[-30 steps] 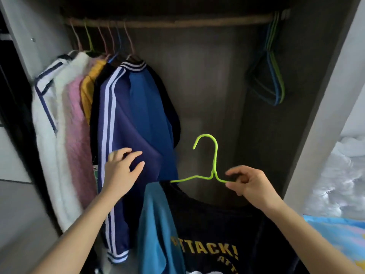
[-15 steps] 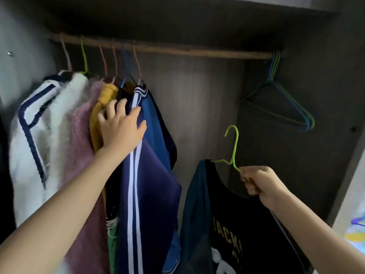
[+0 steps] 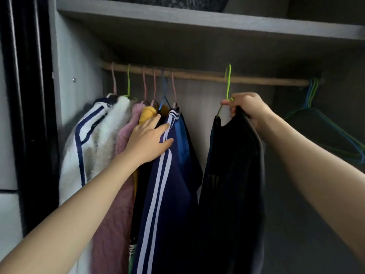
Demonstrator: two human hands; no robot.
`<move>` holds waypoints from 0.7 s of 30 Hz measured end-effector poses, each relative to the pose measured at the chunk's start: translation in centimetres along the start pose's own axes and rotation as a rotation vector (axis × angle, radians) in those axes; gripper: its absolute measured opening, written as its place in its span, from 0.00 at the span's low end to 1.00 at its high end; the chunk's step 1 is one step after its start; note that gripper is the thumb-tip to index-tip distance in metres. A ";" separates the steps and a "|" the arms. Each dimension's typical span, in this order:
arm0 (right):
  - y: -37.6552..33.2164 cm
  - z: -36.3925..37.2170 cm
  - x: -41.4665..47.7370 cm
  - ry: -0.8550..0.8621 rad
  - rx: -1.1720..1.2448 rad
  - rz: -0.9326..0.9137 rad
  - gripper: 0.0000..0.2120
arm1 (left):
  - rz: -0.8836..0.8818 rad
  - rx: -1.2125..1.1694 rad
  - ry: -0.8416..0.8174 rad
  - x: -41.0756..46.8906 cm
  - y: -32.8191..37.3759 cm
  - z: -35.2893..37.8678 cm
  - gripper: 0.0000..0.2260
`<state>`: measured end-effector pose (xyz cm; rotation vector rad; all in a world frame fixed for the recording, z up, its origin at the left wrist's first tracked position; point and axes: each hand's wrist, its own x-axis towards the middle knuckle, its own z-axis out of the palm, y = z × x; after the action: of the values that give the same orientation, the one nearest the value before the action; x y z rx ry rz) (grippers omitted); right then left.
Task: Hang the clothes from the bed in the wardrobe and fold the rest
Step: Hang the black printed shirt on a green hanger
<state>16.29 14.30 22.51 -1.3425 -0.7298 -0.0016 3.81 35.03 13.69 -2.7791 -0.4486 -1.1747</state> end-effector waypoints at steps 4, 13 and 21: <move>-1.6 2.4 3.6 -0.023 -0.178 -0.089 0.11 | 0.033 -0.002 -0.040 0.0 -0.6 -0.8 0.25; 0.1 7.4 9.8 -0.069 -0.393 -0.130 0.06 | 0.078 0.024 -0.064 -0.2 -0.5 -0.9 0.22; 1.9 9.5 11.3 -0.135 -0.411 -0.092 0.11 | 0.064 -0.009 -0.066 -0.5 -0.5 -1.3 0.19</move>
<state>21.40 27.66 26.61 -1.7107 -0.9400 -0.1424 2.42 35.12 14.20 -2.8239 -0.3571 -1.0778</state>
